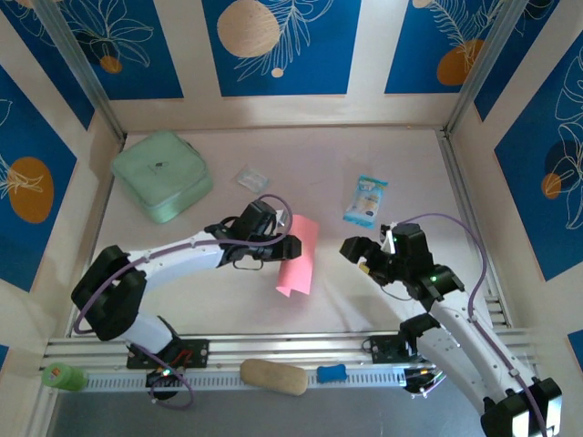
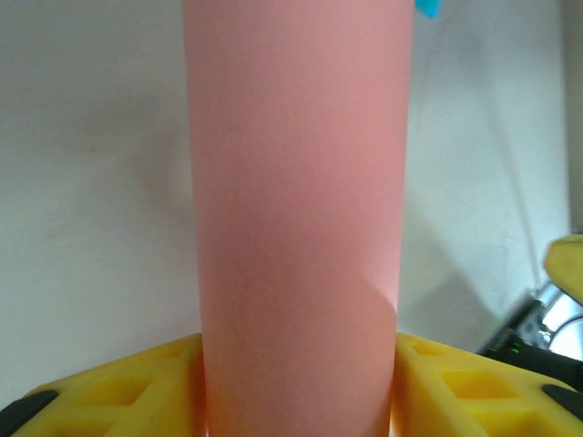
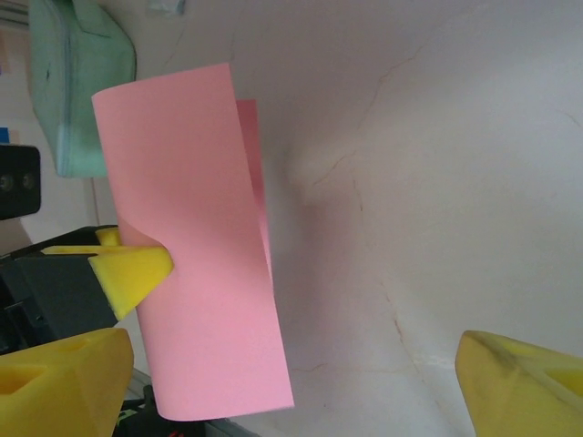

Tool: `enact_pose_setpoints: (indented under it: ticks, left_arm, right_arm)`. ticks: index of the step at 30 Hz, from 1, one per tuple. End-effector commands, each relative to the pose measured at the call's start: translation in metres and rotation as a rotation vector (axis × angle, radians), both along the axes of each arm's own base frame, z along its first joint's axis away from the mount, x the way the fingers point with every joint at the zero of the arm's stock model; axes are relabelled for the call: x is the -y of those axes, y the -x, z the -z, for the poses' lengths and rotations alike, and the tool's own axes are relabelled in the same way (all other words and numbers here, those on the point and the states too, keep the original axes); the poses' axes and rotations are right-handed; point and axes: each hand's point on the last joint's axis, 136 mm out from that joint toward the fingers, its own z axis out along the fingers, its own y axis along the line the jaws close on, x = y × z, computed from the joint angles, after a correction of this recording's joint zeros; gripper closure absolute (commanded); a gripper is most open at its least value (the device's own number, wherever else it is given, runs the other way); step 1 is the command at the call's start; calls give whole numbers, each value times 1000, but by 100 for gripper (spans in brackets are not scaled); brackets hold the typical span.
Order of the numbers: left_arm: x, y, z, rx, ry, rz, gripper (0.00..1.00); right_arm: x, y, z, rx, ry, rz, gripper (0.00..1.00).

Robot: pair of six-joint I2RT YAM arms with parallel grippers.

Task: Fold a paper plane with a square sheet of paper (pick it up from the middle)
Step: First fold a square sheet of paper at the bottom-center of the table.

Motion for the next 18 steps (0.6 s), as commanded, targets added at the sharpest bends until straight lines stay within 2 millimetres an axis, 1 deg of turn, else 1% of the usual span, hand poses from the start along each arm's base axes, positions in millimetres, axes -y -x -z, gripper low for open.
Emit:
enact_pose_setpoints:
  ticks: [1, 5, 12, 18]
  left_arm:
    - [8, 0, -9, -39, 137, -7, 50]
    - [5, -5, 2, -100, 223, -67, 49]
    - [-7, -8, 30, -150, 190, -151, 50]
    - [-7, -9, 44, -196, 230, -193, 50]
  right_arm:
    - [-10, 6, -2, -12, -56, -57, 10]
    - [-15, 8, -4, -18, -85, -86, 12]
    - [-24, 9, -2, -51, -114, -132, 16]
    - [-27, 9, 2, -69, -115, -141, 16]
